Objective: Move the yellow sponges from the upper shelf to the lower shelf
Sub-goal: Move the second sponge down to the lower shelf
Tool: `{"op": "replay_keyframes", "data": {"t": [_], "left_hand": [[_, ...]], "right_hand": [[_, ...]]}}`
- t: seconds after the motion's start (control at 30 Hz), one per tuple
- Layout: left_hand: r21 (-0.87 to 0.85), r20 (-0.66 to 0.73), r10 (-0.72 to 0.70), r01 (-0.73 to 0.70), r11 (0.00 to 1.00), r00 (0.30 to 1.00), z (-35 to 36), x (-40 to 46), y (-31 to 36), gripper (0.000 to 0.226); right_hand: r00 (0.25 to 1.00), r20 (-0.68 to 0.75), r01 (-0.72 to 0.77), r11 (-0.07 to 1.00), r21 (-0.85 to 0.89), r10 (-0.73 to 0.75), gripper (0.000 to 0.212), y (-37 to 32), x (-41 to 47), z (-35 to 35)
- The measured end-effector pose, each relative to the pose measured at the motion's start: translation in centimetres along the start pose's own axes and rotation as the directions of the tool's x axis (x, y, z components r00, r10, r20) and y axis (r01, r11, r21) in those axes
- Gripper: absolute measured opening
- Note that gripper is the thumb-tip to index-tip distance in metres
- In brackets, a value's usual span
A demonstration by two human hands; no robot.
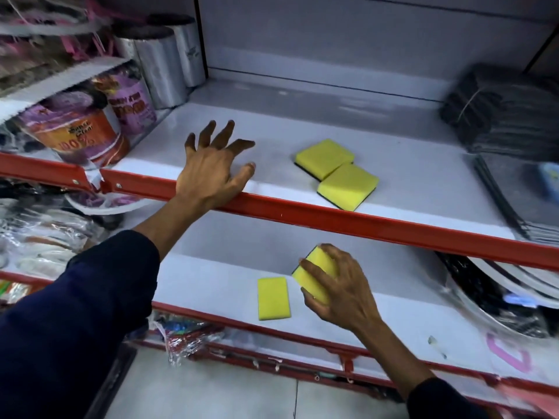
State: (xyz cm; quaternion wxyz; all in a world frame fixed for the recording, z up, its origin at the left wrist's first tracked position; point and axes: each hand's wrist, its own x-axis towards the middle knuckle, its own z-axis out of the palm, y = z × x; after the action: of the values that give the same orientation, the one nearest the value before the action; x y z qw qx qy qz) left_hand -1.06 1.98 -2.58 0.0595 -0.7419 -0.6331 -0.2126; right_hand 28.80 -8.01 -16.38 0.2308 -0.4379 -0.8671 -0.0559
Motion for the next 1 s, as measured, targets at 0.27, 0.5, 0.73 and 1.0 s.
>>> {"op": "replay_keyframes", "data": {"t": [0.27,0.5,0.73,1.0], "left_hand": [[0.007,0.007,-0.020,0.020,1.000,1.000,0.2,0.2,-0.1,0.060],[0.005,0.007,-0.033,0.033,0.999,0.999,0.1,0.3,-0.1,0.060],[0.002,0.013,-0.041,0.041,0.999,0.999,0.0,0.3,0.0,0.060],[0.014,0.024,-0.032,0.032,0.999,0.999,0.0,-0.1,0.0,0.060]], "right_hand": [[0.767,0.304,-0.590,0.808,-0.013,0.565,0.058,-0.2,-2.6,9.4],[0.649,0.425,-0.665,0.742,-0.085,0.631,0.068,0.1,-2.7,12.3],[0.908,0.145,-0.406,0.911,0.072,0.393,0.053,-0.8,-1.1,7.7],[0.879,-0.466,0.109,0.994,-0.007,-0.100,0.031,-3.0,5.8,-3.9]]}}
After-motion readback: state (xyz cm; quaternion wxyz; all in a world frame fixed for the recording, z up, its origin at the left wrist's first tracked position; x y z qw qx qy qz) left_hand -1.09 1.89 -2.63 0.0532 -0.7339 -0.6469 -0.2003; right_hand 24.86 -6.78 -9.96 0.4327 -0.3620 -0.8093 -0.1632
